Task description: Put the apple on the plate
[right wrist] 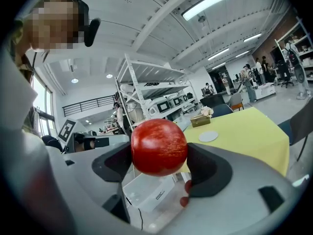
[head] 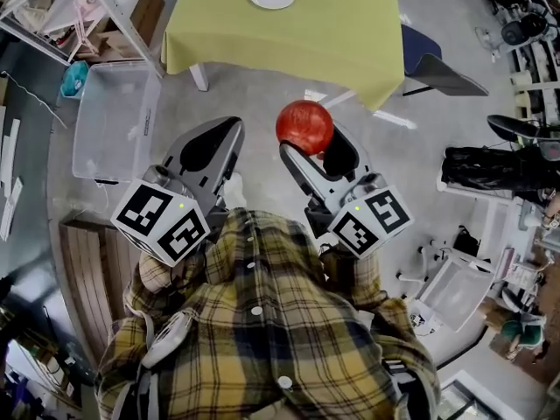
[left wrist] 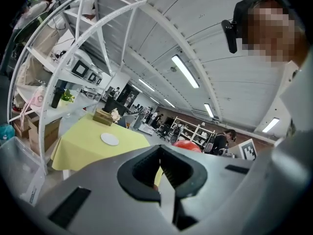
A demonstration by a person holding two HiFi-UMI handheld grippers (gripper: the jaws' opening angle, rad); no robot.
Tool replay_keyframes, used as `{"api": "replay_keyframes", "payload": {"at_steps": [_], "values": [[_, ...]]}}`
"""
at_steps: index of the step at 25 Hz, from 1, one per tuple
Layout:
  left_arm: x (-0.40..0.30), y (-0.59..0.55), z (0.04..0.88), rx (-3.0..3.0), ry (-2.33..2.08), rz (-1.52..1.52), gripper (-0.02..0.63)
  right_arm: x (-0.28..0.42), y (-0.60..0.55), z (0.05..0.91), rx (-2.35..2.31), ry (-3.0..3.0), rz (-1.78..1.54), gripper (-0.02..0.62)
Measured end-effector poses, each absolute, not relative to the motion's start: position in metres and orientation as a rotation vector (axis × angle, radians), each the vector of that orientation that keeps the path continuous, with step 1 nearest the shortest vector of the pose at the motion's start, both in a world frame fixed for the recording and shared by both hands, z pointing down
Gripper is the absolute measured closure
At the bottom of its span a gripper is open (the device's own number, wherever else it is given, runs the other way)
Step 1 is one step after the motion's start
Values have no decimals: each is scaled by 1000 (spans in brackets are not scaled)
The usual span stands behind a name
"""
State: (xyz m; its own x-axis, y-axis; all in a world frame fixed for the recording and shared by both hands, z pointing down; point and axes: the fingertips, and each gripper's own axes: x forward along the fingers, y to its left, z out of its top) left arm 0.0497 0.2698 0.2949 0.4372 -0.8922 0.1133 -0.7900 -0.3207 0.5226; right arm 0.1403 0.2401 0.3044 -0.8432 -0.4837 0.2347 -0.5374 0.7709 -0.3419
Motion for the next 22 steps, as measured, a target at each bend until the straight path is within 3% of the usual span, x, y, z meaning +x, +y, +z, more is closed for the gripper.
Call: {"api": "replay_keyframes", "payload": {"at_steps": [22], "values": [[18, 128, 313, 2101, -1446, -277, 598, 123, 95, 318, 818, -2783, 656, 252]]}}
